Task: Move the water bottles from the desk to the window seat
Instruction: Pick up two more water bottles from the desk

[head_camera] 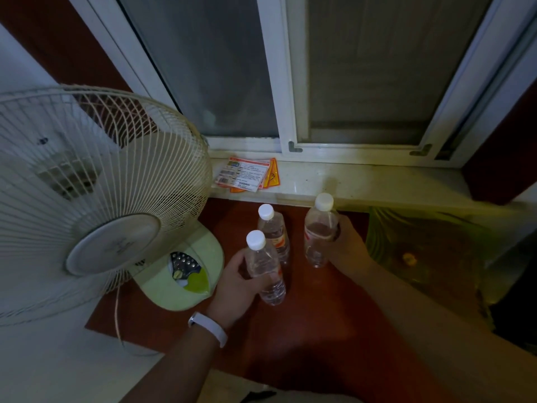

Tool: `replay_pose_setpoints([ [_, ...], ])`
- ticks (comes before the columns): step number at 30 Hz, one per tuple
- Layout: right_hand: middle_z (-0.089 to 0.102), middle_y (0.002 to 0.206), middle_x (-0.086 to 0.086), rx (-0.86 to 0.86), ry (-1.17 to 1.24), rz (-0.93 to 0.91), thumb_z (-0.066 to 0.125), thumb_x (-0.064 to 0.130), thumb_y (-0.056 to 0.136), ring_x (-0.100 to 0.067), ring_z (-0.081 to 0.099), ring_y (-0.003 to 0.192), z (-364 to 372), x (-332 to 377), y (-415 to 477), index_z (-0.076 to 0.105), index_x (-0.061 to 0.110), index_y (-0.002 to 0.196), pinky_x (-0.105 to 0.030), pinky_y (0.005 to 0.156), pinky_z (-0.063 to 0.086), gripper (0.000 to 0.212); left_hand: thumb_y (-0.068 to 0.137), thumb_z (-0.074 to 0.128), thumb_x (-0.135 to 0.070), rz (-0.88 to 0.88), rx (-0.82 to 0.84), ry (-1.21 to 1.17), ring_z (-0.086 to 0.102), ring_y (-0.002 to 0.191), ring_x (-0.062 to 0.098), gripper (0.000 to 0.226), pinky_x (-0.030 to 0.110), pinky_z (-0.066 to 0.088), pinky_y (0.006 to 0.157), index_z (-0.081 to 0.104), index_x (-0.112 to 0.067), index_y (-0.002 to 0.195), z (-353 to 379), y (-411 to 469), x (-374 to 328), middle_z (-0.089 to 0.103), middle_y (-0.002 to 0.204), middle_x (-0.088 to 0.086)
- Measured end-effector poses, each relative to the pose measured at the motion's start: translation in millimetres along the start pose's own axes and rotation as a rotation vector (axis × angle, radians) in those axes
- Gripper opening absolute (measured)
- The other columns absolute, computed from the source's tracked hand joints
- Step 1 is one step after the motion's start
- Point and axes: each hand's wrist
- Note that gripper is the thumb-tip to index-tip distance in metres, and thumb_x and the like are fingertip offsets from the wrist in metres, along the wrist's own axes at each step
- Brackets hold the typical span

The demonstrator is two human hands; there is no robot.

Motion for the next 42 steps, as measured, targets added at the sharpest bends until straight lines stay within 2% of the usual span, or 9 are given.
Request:
replay_pose_setpoints([
  [6, 0.058, 0.093, 0.018, -0.132, -0.014, 0.043, 0.084, 0.012, 0.074, 0.023, 0.057, 0.077, 13.7, 12.5, -21.3, 0.050, 0.025, 0.107, -0.002, 0.064, 0.045, 0.049, 0.070, 0.084, 0.003, 0.081, 0.075, -0.007, 0.073, 0.088, 0.011, 0.049, 0.020, 0.055, 0.073, 0.066, -0.023, 0.107, -11.5, -7.6, -7.2, 0.077, 0.097, -0.003],
  [10, 0.061, 0.104, 0.013, -0.189, 0.011, 0.097, 0.085, 0.022, 0.074, -0.002, 0.063, 0.092, 19.7, 24.1, -41.7, 0.049, 0.026, 0.117, -0.024, 0.077, 0.054, 0.056, 0.070, 0.084, 0.002, 0.133, 0.138, -0.034, 0.073, 0.088, 0.008, 0.047, 0.018, 0.054, 0.073, 0.066, -0.019, 0.108, -24.6, -5.3, -12.3, 0.077, 0.097, -0.006],
  [12, 0.064, 0.105, 0.009, -0.223, 0.006, 0.116, 0.084, 0.026, 0.075, -0.004, 0.063, 0.092, 22.5, 31.9, -52.6, 0.051, 0.024, 0.119, -0.031, 0.080, 0.056, 0.055, 0.071, 0.084, 0.000, 0.140, 0.168, -0.040, 0.073, 0.091, 0.009, 0.047, 0.020, 0.055, 0.073, 0.066, -0.023, 0.108, -30.9, -1.2, -13.3, 0.077, 0.097, -0.008],
  [19, 0.065, 0.101, 0.013, -0.429, 0.064, 0.154, 0.082, 0.023, 0.077, 0.007, 0.062, 0.089, 35.6, 50.3, -102.5, 0.056, 0.023, 0.117, -0.010, 0.068, 0.049, 0.047, 0.073, 0.086, -0.013, 0.129, 0.347, -0.089, 0.070, 0.101, 0.008, 0.055, 0.031, 0.058, 0.084, 0.062, -0.034, 0.117, -40.7, 5.4, -18.0, 0.073, 0.111, -0.007],
  [24, 0.070, 0.098, 0.011, -0.599, 0.055, 0.190, 0.083, 0.022, 0.075, 0.004, 0.065, 0.086, 43.0, 45.9, -149.6, 0.057, 0.034, 0.101, -0.019, 0.073, 0.050, 0.038, 0.065, 0.088, -0.020, 0.108, 0.522, -0.158, 0.072, 0.101, 0.016, 0.055, 0.038, 0.056, 0.087, 0.066, -0.025, 0.115, -30.0, 1.8, -18.5, 0.076, 0.108, -0.003],
  [27, 0.070, 0.099, 0.010, -0.683, 0.076, 0.231, 0.082, 0.025, 0.076, 0.006, 0.065, 0.082, 43.0, 43.1, -182.8, 0.057, 0.032, 0.107, -0.015, 0.067, 0.048, 0.041, 0.071, 0.085, -0.009, 0.122, 0.614, -0.117, 0.072, 0.100, 0.016, 0.046, 0.039, 0.056, 0.088, 0.068, -0.025, 0.111, -15.1, -5.5, -16.1, 0.076, 0.106, -0.002],
  [30, 0.070, 0.100, 0.011, -0.757, 0.132, 0.251, 0.080, 0.025, 0.078, 0.006, 0.066, 0.083, 43.0, 46.2, -217.1, 0.056, 0.032, 0.110, -0.014, 0.067, 0.049, 0.041, 0.068, 0.086, -0.018, 0.128, 0.684, -0.086, 0.071, 0.103, 0.020, 0.052, 0.042, 0.056, 0.090, 0.067, -0.020, 0.117, -0.6, -19.4, -17.2, 0.075, 0.110, 0.002],
  [36, 0.065, 0.100, 0.011, -0.923, 0.196, 0.253, 0.076, 0.018, 0.083, 0.012, 0.065, 0.077, 37.6, 51.0, -290.0, 0.052, 0.031, 0.109, -0.006, 0.055, 0.048, 0.038, 0.078, 0.077, 0.000, 0.146, 0.877, -0.062, 0.074, 0.092, 0.014, 0.038, 0.027, 0.055, 0.075, 0.069, -0.024, 0.106, 32.9, -68.3, -32.6, 0.078, 0.099, -0.003],
  [42, 0.063, 0.104, 0.015, -1.095, 0.203, 0.252, 0.075, 0.023, 0.083, 0.009, 0.065, 0.083, 25.8, 49.3, -369.2, 0.048, 0.030, 0.119, -0.010, 0.057, 0.050, 0.046, 0.079, 0.076, 0.001, 0.180, 1.051, -0.035, 0.074, 0.094, 0.023, 0.036, 0.031, 0.058, 0.076, 0.069, -0.016, 0.110, 70.6, -133.1, -44.0, 0.078, 0.101, 0.006],
])
Point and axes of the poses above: each hand's wrist, its own y-axis towards the middle knuckle, its own z-axis out of the palm, x = y × z
